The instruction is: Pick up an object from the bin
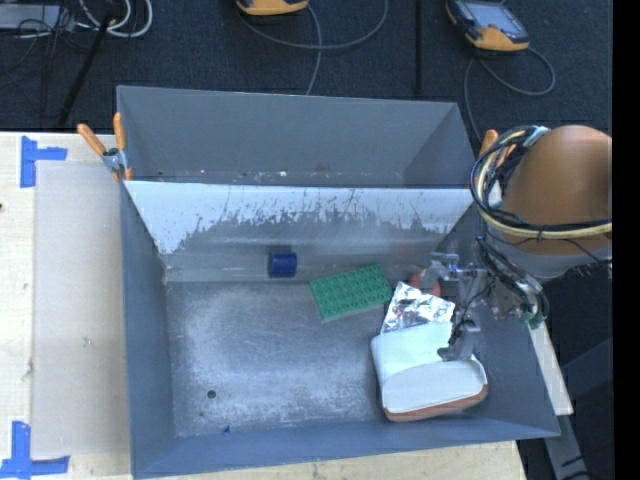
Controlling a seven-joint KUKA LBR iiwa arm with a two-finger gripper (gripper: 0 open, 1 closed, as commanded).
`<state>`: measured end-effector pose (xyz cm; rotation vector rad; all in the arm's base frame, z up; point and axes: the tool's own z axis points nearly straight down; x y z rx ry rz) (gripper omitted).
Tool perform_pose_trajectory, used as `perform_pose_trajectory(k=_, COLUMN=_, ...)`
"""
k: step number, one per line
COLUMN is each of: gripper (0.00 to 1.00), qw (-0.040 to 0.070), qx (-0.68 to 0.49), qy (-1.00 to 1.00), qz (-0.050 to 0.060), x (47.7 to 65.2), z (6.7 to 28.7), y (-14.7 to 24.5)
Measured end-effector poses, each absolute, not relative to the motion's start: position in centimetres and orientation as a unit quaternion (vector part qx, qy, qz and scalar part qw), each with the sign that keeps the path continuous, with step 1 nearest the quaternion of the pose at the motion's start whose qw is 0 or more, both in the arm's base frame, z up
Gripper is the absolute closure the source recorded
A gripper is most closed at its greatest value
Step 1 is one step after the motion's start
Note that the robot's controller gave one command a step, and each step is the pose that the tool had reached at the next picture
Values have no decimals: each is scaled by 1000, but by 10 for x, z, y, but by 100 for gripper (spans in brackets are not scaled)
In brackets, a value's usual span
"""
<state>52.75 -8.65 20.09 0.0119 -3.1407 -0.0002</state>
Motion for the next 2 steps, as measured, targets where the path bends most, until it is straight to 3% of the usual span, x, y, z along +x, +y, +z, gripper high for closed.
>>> perform_pose_trajectory(k=1, gripper=0, qw=3, qx=68, qy=-998, qz=-1, x=501, z=102, y=-94)
perform_pose_trajectory(k=2, gripper=0, qw=-3, qx=97, qy=-995, qz=-2, x=486, z=70, y=-33)
